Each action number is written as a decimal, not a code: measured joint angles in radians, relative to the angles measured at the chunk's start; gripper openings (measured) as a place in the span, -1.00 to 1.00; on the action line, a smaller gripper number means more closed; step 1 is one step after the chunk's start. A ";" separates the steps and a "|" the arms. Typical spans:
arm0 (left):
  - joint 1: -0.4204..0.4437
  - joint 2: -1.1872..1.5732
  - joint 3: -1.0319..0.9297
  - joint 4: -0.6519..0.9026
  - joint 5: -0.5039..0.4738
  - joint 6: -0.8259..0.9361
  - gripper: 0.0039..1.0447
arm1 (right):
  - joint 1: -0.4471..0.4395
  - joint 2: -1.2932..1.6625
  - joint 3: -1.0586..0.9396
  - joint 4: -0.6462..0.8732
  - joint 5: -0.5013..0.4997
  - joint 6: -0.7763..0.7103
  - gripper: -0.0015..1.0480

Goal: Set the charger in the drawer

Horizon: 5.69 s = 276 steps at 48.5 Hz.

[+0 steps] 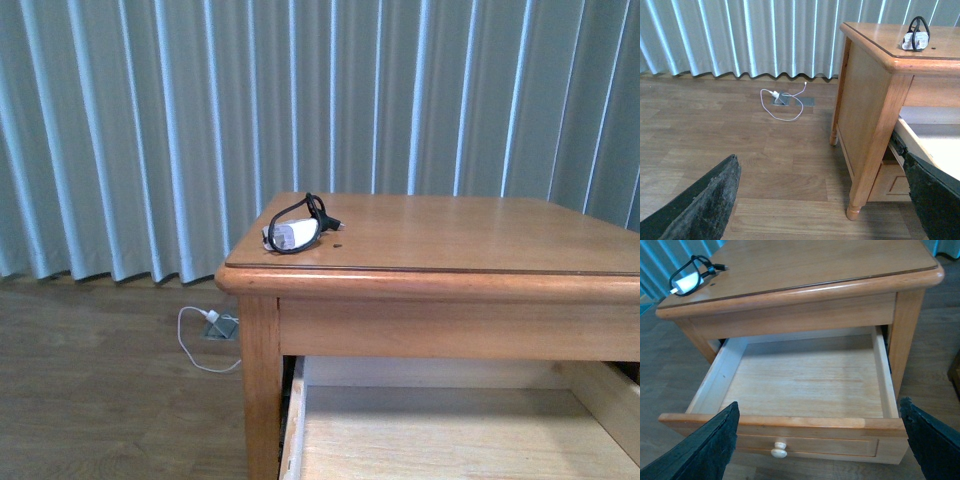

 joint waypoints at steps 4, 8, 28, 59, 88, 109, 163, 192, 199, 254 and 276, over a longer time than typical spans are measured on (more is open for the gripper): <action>0.000 0.000 0.000 0.000 0.000 0.000 0.89 | -0.010 0.000 -0.002 0.000 -0.002 0.003 0.83; 0.000 0.000 0.000 0.000 0.000 0.000 0.89 | 0.006 -0.018 -0.041 0.082 0.055 -0.003 0.75; 0.000 0.000 0.000 0.000 0.000 0.000 0.89 | 0.268 -0.223 -0.300 0.396 0.495 -0.060 -0.66; 0.000 0.000 0.000 0.000 0.000 0.000 0.89 | 0.286 -0.240 -0.312 0.396 0.500 -0.065 0.83; -0.356 0.986 0.539 0.359 -0.327 0.005 0.89 | 0.286 -0.240 -0.312 0.396 0.500 -0.065 0.83; -0.240 1.475 0.992 0.342 0.040 -0.050 0.89 | 0.286 -0.240 -0.312 0.396 0.500 -0.065 0.83; -0.363 1.988 1.448 0.232 0.070 0.034 0.82 | 0.286 -0.240 -0.312 0.396 0.500 -0.065 0.83; -0.400 1.890 1.385 0.268 0.159 0.052 -0.18 | 0.286 -0.240 -0.312 0.396 0.500 -0.065 0.83; -0.462 1.734 1.301 0.275 0.243 0.066 -0.18 | 0.286 -0.240 -0.312 0.396 0.500 -0.065 0.83; -0.610 2.107 1.268 0.223 0.135 0.209 -0.18 | 0.286 -0.240 -0.312 0.396 0.500 -0.064 0.83; -0.615 2.182 1.329 0.198 0.087 0.198 0.32 | 0.286 -0.240 -0.312 0.396 0.500 -0.065 0.83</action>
